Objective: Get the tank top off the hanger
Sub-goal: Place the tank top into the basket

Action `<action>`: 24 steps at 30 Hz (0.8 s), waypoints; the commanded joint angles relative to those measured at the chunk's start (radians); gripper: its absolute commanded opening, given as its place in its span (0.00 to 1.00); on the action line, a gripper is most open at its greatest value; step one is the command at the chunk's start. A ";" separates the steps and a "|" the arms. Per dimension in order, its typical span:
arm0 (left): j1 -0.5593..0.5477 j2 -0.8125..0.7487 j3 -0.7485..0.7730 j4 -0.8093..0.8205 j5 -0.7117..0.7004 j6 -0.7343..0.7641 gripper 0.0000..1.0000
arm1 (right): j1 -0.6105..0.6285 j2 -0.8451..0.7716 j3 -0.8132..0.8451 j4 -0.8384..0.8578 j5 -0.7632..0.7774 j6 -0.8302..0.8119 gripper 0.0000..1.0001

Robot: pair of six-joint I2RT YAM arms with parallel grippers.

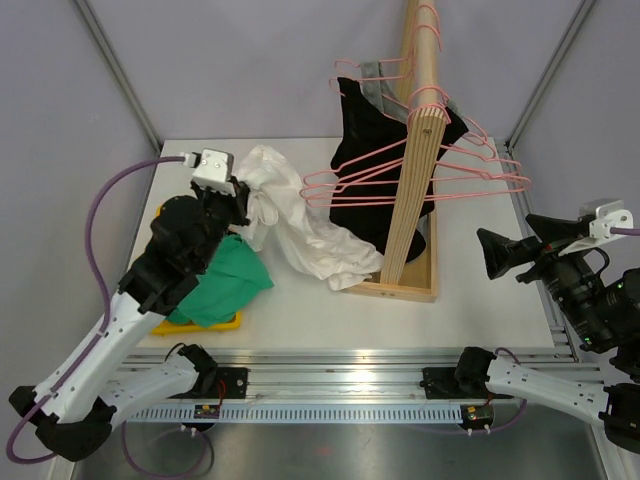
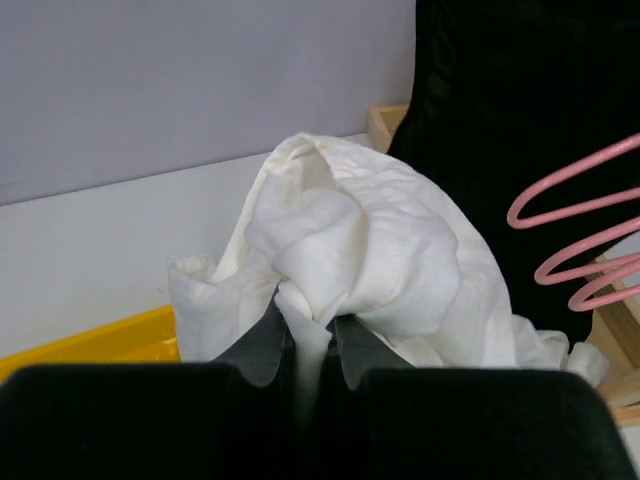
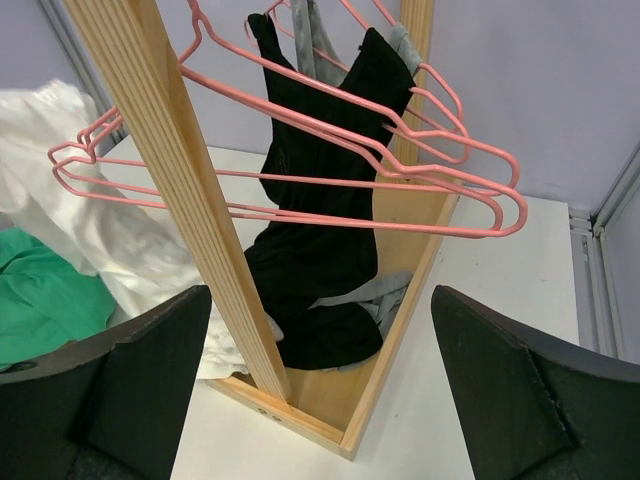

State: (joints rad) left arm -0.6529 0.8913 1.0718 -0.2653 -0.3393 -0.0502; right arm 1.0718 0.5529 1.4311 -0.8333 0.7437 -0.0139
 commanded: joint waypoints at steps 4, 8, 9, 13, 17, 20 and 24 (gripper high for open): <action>0.002 0.006 0.293 -0.038 -0.142 0.122 0.00 | 0.007 0.007 -0.020 0.057 0.008 -0.003 0.99; 0.002 0.070 0.456 -0.064 -0.167 0.164 0.00 | 0.005 0.016 -0.023 0.060 0.008 -0.004 0.99; 0.002 0.083 0.488 -0.069 -0.179 0.180 0.00 | 0.005 0.018 -0.024 0.059 0.006 -0.003 0.99; 0.002 0.138 0.707 -0.083 -0.283 0.277 0.00 | 0.005 0.019 -0.029 0.060 0.008 -0.003 1.00; 0.002 0.190 0.862 -0.112 -0.359 0.396 0.00 | 0.005 0.027 -0.035 0.062 0.003 -0.003 0.99; 0.004 0.222 0.950 -0.107 -0.397 0.496 0.00 | 0.005 0.039 -0.040 0.068 -0.009 -0.004 0.99; 0.019 0.270 1.057 -0.169 -0.444 0.558 0.00 | 0.005 0.059 -0.049 0.069 -0.014 -0.001 0.99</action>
State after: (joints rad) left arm -0.6487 1.1362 2.0499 -0.4355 -0.7090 0.3912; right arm 1.0718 0.5774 1.3926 -0.8047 0.7399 -0.0139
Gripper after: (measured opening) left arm 0.094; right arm 0.993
